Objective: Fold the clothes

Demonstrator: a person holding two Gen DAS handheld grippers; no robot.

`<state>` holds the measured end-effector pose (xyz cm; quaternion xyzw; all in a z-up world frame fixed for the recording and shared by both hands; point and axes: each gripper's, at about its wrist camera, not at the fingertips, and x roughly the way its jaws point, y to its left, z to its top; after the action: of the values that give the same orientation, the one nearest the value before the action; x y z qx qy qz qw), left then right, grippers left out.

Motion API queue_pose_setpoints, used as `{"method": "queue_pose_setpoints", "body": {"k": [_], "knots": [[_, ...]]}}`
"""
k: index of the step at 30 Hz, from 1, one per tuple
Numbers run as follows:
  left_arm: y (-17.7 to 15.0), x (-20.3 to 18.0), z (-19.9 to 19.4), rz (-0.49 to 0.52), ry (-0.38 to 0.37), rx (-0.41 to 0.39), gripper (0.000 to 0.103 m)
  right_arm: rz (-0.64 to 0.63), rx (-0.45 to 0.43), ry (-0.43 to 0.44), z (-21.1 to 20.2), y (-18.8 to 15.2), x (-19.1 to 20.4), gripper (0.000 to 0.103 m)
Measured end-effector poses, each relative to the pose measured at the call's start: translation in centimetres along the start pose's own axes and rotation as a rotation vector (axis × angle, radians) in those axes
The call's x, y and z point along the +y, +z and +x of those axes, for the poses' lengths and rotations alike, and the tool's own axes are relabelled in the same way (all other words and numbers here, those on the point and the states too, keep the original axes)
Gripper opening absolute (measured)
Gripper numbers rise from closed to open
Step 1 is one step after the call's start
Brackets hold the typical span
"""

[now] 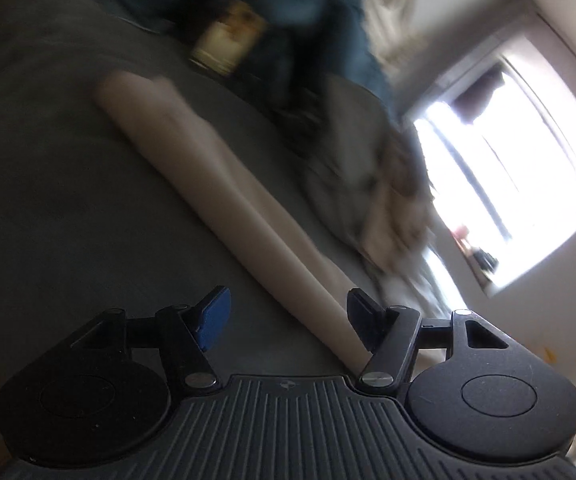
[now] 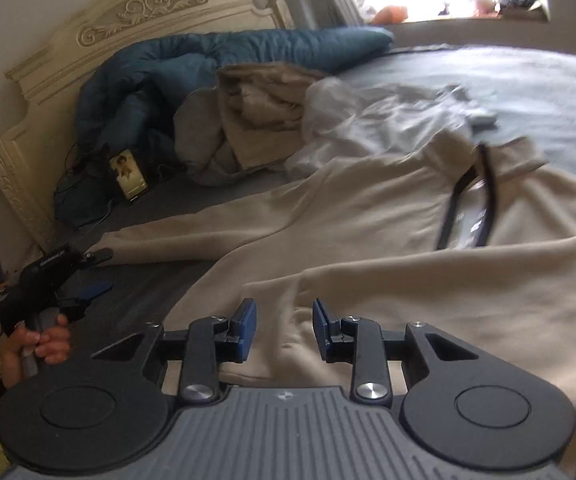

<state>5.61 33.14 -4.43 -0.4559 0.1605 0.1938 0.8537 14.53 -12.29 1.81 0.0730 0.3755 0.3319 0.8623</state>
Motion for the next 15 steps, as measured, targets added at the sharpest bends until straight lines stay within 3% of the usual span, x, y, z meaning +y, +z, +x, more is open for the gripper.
{"method": "queue_pose_setpoints", "body": {"k": [3, 7, 11, 12, 15], "knots": [[2.6, 1.8, 1.9, -0.063, 0.072, -0.037, 0.065, 0.008, 0.034, 0.012, 1.7, -0.4, 0.7, 0.033], [4.7, 2.4, 4.7, -0.039, 0.165, -0.06, 0.058, 0.006, 0.063, -0.01, 2.8, -0.8, 0.7, 0.033], [5.5, 2.6, 6.1, -0.018, 0.224, -0.091, 0.035, 0.025, 0.067, -0.042, 2.7, -1.1, -0.2, 0.033], [5.4, 2.4, 6.2, -0.007, 0.223, -0.1, 0.025, 0.034, 0.065, -0.047, 2.5, -1.2, -0.5, 0.033], [5.0, 1.2, 6.1, 0.042, 0.208, -0.14, 0.009, 0.062, 0.054, -0.065, 1.8, -1.6, -1.5, 0.033]]}}
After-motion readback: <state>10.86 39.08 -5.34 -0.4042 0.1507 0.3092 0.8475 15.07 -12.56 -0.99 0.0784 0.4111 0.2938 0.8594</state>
